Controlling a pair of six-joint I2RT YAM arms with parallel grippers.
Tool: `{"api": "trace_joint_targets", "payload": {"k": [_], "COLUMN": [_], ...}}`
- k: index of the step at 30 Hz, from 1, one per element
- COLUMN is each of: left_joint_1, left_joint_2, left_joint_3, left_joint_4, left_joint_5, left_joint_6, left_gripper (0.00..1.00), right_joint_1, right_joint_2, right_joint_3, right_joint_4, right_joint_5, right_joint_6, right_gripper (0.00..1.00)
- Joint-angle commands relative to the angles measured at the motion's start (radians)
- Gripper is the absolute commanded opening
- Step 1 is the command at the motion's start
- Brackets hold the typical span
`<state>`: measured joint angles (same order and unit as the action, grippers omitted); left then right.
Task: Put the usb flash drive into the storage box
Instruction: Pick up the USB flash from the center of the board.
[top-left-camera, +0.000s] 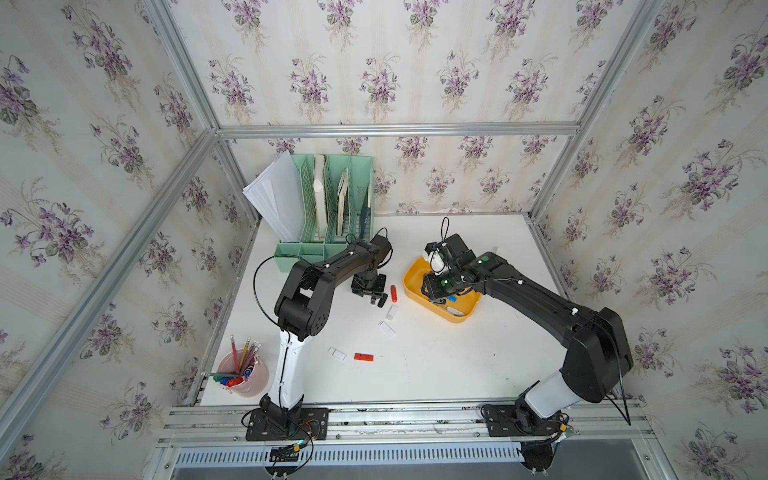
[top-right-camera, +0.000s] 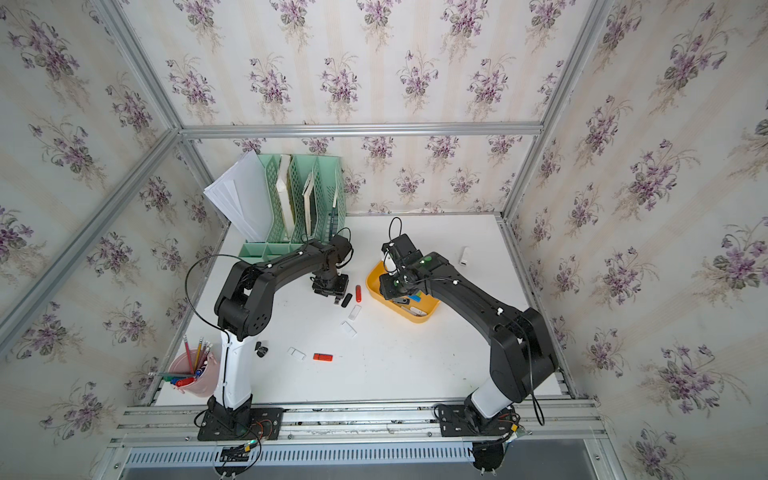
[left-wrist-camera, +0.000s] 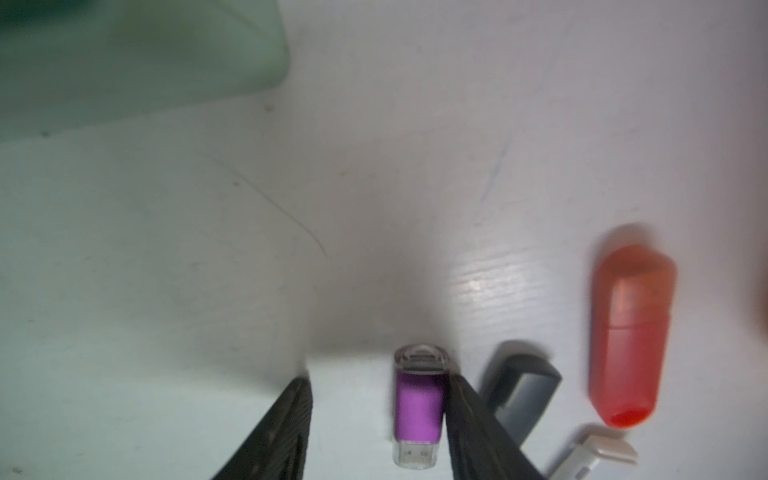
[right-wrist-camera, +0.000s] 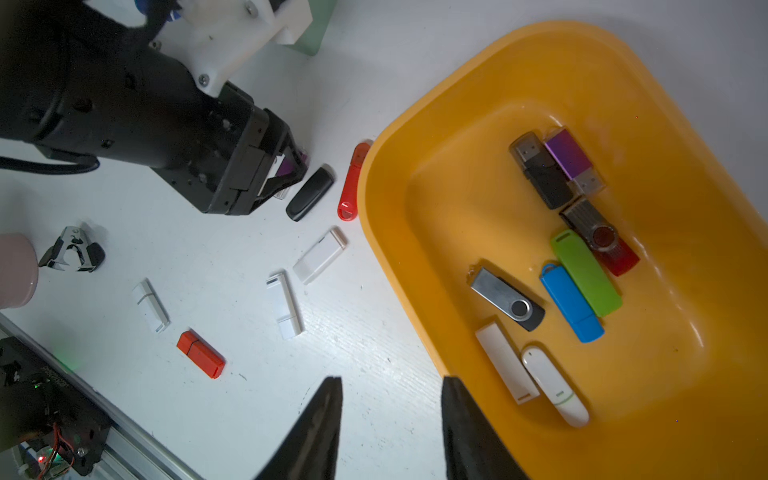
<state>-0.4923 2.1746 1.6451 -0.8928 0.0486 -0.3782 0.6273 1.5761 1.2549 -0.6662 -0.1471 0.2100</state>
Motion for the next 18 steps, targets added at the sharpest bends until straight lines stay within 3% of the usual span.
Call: {"api": "trace_joint_targets", "payload": {"k": [1,11,18], "left_joint_1": [-0.003,-0.004,-0.003], "left_joint_2": [0.007,0.007,0.005], "left_joint_3": [-0.009,-0.015,-0.032], "left_joint_4": [-0.007,-0.016,-0.014], "left_joint_5": [-0.008,-0.014,-0.012], "left_joint_6": [-0.004,-0.005,-0.007], "left_gripper": [0.49,0.34,0.28], "right_joint_1": [0.032,0.208,0.296], "right_joint_2": [-0.004,0.002,0.042], "right_joint_3": [-0.013,-0.146,-0.172], "right_joint_4": [0.030,0.183,0.245], "right_joint_5": [0.007,0.026,0.093], "right_joint_6": [0.023,0.012,0.007], "right_gripper": [0.48,0.61,0.62]}}
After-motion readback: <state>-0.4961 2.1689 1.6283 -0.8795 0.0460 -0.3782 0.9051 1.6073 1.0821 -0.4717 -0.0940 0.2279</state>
